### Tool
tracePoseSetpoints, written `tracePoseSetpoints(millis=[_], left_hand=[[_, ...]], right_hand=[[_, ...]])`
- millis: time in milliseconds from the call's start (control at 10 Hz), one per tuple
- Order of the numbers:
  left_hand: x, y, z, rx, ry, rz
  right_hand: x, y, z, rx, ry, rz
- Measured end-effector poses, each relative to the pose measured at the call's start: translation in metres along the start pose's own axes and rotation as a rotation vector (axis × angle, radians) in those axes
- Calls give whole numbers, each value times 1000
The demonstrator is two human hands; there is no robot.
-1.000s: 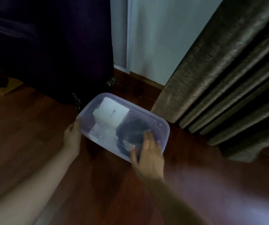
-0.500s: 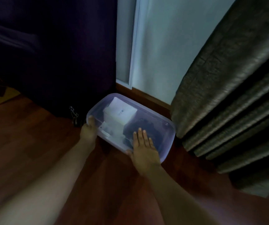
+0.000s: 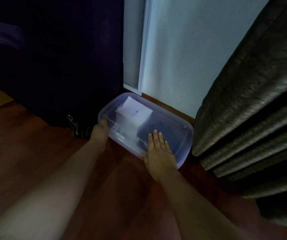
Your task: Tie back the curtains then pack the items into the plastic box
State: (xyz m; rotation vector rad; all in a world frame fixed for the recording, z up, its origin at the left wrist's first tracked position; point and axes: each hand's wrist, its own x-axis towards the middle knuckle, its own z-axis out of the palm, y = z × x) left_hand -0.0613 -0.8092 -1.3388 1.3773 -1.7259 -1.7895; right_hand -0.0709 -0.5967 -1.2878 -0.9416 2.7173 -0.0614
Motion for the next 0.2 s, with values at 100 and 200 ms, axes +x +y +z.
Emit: tracePoseSetpoints(millis=[100, 200], left_hand=[[-15, 5, -2, -44, -39, 0], [-53, 14, -28, 141, -68, 81]], right_hand=[[-3, -2, -2, 11, 6, 25], [-23, -15, -20, 135, 44, 9]])
